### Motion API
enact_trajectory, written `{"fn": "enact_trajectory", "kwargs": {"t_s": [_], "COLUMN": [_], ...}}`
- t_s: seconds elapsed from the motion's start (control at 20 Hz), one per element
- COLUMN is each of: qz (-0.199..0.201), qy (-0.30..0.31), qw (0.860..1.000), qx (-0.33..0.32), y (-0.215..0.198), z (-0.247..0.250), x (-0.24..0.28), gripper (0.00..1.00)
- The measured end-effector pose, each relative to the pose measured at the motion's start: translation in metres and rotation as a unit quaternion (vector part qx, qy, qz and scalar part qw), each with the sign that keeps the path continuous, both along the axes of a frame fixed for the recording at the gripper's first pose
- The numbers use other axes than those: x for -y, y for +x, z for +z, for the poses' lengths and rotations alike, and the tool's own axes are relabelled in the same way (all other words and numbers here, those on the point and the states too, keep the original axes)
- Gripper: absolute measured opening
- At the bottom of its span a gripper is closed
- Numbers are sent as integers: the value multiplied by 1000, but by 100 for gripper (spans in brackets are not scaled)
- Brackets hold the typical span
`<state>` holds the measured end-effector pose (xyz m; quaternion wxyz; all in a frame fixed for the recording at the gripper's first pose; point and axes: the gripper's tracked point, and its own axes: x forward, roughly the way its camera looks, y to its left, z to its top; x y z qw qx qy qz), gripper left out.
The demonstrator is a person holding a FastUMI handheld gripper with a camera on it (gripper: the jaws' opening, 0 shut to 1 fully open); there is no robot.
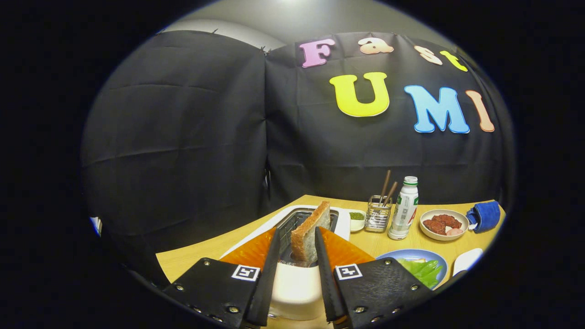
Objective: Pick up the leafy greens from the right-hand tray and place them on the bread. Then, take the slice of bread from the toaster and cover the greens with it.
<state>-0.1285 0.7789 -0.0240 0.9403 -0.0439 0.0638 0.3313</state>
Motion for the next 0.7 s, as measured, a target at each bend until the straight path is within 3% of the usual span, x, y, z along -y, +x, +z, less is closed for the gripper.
{"fn": "enact_trajectory", "kwargs": {"t_s": [0.2, 0.3, 0.4, 0.45, 0.7], "qz": [-50, -46, -40, -35, -24], "qy": [-17, -23, -27, -24, 2], "qw": [998, 998, 999, 999, 999], "qx": [21, 27, 21, 20, 22], "y": [17, 21, 23, 20, 17], "z": [-1, -5, -5, -5, 18], "x": [8, 3, 1, 3, 9], "gripper": [46, 18, 14, 7, 7]}}
